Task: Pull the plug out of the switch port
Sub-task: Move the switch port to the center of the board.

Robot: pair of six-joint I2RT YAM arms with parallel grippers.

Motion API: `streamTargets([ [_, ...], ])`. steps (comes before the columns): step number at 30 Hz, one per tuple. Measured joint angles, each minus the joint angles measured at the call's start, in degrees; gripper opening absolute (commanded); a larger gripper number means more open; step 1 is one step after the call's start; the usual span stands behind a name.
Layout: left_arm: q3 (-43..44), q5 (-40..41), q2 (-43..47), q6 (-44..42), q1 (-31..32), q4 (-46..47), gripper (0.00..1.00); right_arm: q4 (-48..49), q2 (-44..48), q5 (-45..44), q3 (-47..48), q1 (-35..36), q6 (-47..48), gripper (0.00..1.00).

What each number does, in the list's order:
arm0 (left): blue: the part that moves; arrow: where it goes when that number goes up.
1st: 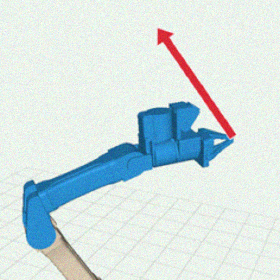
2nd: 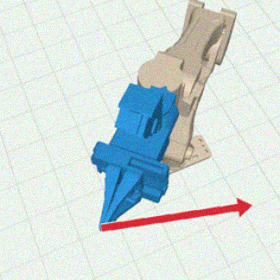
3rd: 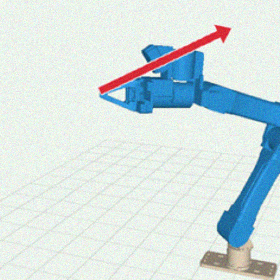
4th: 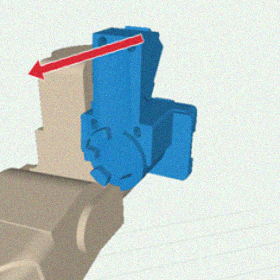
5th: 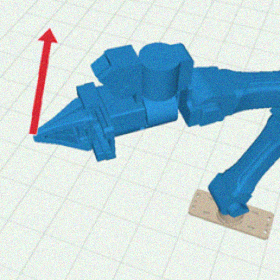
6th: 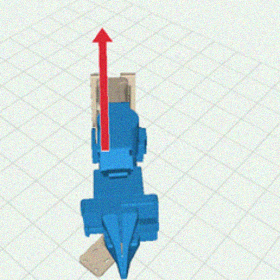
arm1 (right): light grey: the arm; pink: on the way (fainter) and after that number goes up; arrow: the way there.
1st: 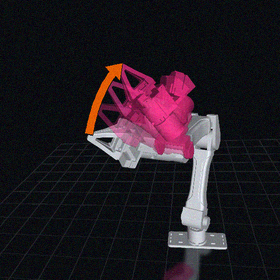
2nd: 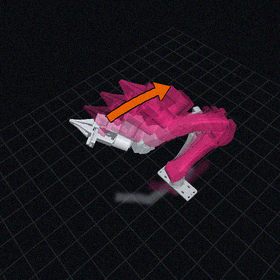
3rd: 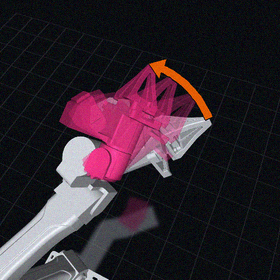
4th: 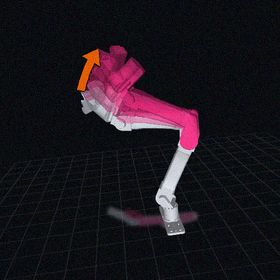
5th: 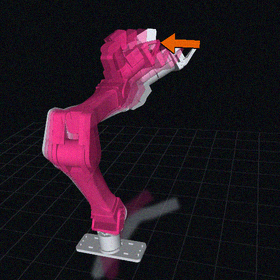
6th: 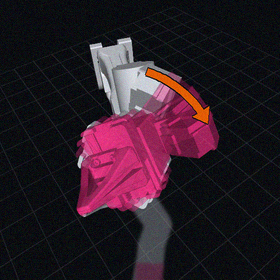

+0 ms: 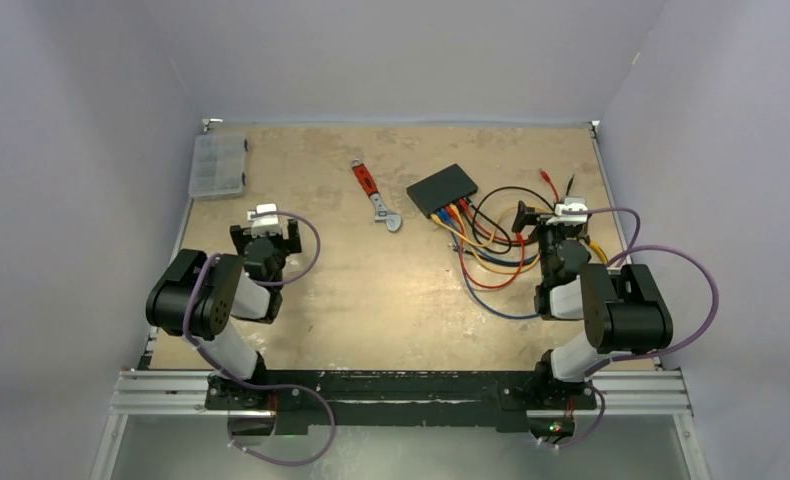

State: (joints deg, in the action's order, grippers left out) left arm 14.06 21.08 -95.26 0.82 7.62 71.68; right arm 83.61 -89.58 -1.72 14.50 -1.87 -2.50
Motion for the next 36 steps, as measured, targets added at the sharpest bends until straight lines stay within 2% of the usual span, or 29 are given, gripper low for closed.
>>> streamTargets([
  [12,0.00,0.35,0.31,0.00,0.02,-0.24,0.99,-1.92,0.96,0.37,0.39,0.00,0.15,0.99],
  [15,0.44,2.01,6.82,0.52,0.07,-7.85,1.00,-15.96,8.26,-2.03,5.11,0.13,-2.27,0.99],
  [18,6.12,6.43,18.23,8.92,0.17,-23.61,1.00,-31.65,13.22,-6.01,17.79,0.20,-10.40,0.99],
  [21,14.84,7.43,24.28,16.92,0.17,-35.54,0.99,-38.77,11.98,-5.60,28.83,0.13,-16.13,0.99],
  [24,23.37,5.20,25.57,22.27,0.17,-47.28,1.00,-44.63,5.51,-1.20,38.49,0.04,-19.89,0.99],
  [27,28.33,1.18,24.92,24.02,0.20,-57.16,1.00,-51.76,-6.47,5.14,49.81,0.04,-21.92,0.99],
  [32,30.34,-7.15,23.93,25.86,0.22,-67.73,0.99,-68.57,-29.59,14.43,72.19,0.52,-22.67,0.99],
  [36,30.64,-13.05,23.76,27.17,0.22,-71.91,0.99,-81.26,-41.77,16.92,86.03,1.49,-22.16,0.99],
])
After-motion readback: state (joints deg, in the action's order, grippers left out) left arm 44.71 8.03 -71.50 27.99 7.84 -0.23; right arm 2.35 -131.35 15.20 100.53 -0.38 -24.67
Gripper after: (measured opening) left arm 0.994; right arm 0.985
